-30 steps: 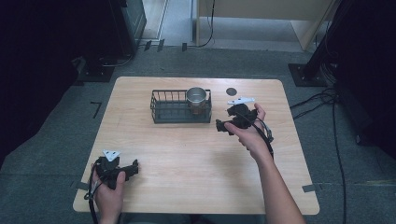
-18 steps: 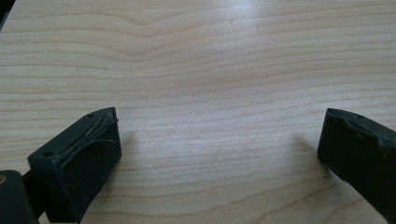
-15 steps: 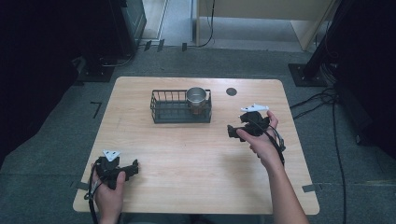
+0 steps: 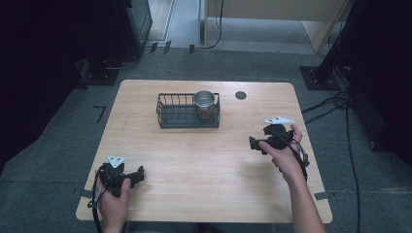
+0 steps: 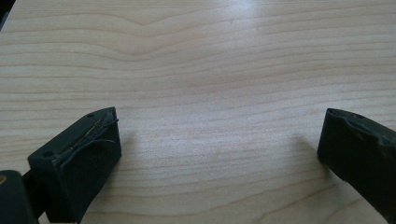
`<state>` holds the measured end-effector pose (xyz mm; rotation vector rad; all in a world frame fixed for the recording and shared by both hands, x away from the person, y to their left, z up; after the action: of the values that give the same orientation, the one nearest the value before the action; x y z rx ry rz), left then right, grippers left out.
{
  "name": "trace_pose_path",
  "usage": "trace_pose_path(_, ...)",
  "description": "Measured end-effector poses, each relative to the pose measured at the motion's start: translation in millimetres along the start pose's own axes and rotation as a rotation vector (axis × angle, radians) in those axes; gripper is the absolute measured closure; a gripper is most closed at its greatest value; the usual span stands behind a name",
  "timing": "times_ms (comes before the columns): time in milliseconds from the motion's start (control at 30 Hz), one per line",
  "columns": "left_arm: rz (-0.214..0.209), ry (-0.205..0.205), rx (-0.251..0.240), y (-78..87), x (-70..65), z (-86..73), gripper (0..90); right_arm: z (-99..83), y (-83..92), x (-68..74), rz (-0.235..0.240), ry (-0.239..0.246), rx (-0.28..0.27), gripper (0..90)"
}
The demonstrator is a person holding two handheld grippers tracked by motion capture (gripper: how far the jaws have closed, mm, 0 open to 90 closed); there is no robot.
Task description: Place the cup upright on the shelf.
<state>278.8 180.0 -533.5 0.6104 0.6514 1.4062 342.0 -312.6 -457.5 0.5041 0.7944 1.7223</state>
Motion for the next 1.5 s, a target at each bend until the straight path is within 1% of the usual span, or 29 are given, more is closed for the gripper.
trace_pose_path(300,0.0,-0.002,0.001,0.1,0.1,0.0,0.0,-17.5,8.3,-21.3,-0.034,-0.038,0.003,0.0)
trace_pose_path(500,0.0,0.0,0.0,0.0,0.0,0.0,0.0,-29.8,10.3,-31.2,-0.054,-0.053,0.016,0.0)
trace_pose_path(1000,0.0,-0.002,0.002,0.1,0.1,0.0,0.0,-71.5,11.6,-48.5,-0.078,-0.112,0.042,0.0)
trace_pose_path(1200,0.001,-0.003,0.003,0.2,0.2,0.0,0.0,-88.1,14.8,-52.8,-0.082,-0.124,0.054,0.0)
trace_pose_path(1500,0.0,-0.002,0.002,0.1,0.1,0.0,0.0,-108.1,21.9,-58.3,-0.092,-0.143,0.059,0.0)
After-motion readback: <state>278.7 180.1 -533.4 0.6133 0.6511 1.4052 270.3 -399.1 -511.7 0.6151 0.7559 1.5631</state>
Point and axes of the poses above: each handheld gripper's, and its own axes: y roughly backward along the jaws, z roughly out of its top, x roughly to its left, the point moved 2 cm from there along -y, roughly forward along the jaws, and after that the axes turned 5 degrees about y, right-handed, at the moved point
